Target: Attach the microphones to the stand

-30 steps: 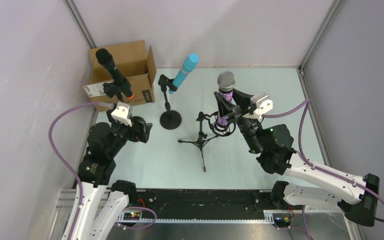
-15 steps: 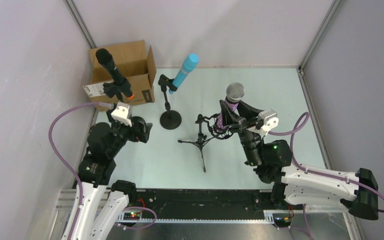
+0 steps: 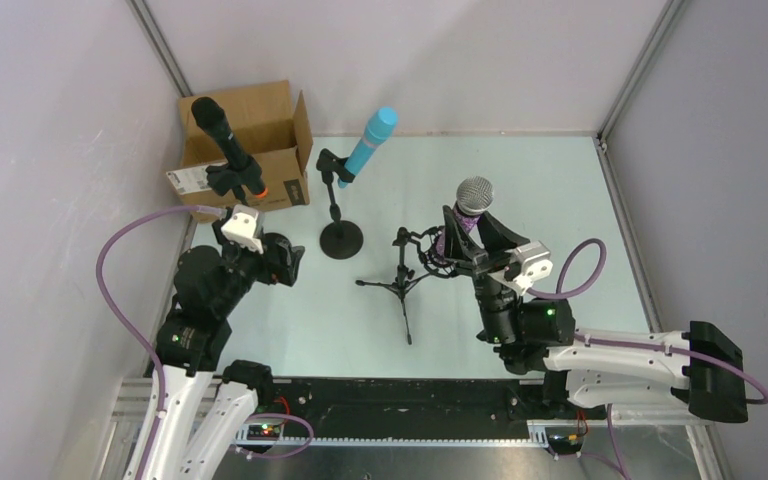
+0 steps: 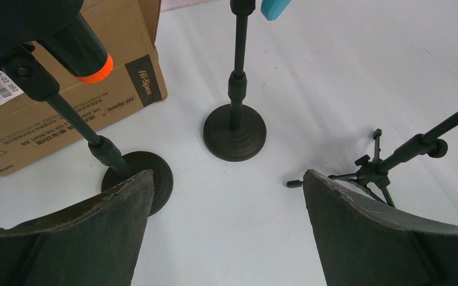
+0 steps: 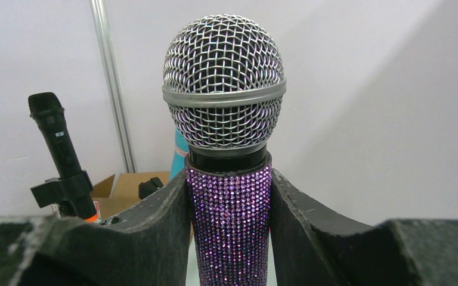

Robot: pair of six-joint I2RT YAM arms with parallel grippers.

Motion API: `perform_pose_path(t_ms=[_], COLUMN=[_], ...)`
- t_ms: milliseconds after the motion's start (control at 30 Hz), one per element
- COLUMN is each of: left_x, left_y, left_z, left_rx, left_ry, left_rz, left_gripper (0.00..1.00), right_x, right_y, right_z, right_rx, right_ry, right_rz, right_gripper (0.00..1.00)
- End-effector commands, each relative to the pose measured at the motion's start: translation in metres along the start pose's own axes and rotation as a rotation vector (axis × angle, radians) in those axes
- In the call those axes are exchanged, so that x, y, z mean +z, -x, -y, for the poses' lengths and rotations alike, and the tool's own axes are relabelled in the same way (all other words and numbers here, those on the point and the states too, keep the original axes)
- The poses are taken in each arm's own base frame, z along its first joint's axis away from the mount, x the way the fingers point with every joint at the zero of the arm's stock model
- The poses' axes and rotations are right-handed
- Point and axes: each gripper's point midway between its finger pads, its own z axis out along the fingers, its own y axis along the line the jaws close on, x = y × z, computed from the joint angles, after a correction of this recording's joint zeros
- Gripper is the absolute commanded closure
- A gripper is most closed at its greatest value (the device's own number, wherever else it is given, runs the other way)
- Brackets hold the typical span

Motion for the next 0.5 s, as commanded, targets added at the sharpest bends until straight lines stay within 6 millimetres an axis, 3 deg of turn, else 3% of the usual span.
perform_pose_path(t_ms=[0,200,233,467], left_x=[0.002,0.002,0.003,0.002], left_y=[0.005,0.005,0.005,0.006], left_z=[0.0,0.0,0.0,-0.001], left_rx=[-0.014,-0.014,-0.015,-0.014], left_ry=[0.001,0.0,-0.001,0.002], left_rz=[0.027,0.024,0.023,0.024], left_gripper=[0.02,0.02,0.02,0.02], right_x=[-0.006,-0.011,-0.012,-0.017], right_y=[-0.002,-0.004,-0.004,-0.009], right_z=[0.014,0.023,0.023,0.024], right_rx=[0.012,0.023,0.027,0.041], right_ry=[-0.059,-0.087,-0.089,-0.098], right_rz=[0.01,0.001,-0.001,-0.025], right_gripper=[1.0,0.96,0.88,0.61])
